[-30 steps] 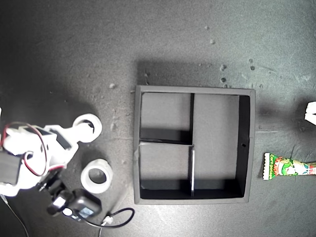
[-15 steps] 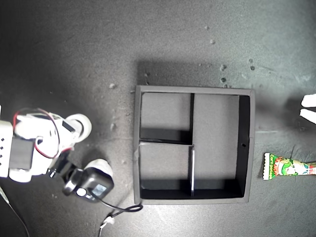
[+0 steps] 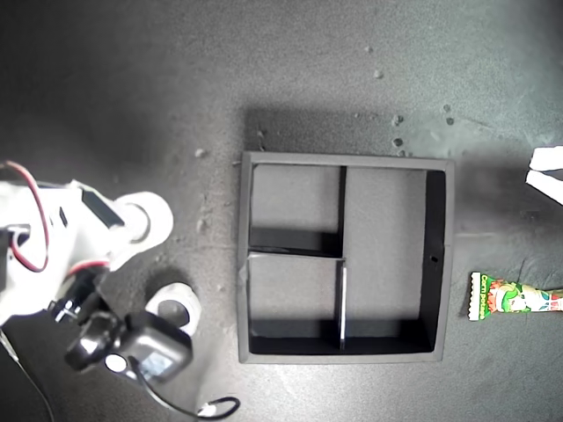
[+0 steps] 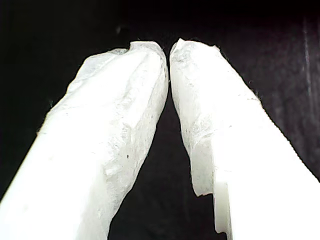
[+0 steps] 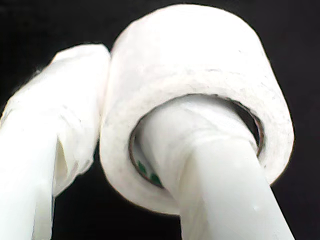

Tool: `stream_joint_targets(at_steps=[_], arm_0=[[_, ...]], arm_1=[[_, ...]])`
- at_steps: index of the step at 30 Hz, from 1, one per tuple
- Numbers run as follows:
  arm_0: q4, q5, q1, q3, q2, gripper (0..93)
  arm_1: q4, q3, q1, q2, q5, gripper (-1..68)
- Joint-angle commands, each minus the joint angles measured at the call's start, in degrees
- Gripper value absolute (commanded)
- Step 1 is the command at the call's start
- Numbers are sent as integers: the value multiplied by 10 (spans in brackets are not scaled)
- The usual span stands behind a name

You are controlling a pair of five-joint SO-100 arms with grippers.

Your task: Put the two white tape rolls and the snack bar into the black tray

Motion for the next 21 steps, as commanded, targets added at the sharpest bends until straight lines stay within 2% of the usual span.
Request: stream_joint_targets(at_steps=[1, 7, 10, 12, 14, 21], arm_0=[[21, 22, 4, -147, -73, 0], [59, 39, 37, -376, -265, 0], [125, 40, 54, -547, -393, 0], [203, 40, 66, -718, -507, 0], [265, 47, 75, -912, -628, 0], [262, 30, 92, -958, -686, 0]], arm_1=[[6, -91, -9, -4, -82, 29], [1, -177, -45, -4, -142, 108], [-33, -193, -59, -8, -163, 134], [-52, -213, -66, -15, -184, 146], [-62, -258, -79, -65, -207, 166], [-63, -480, -143, -347, -239, 189]])
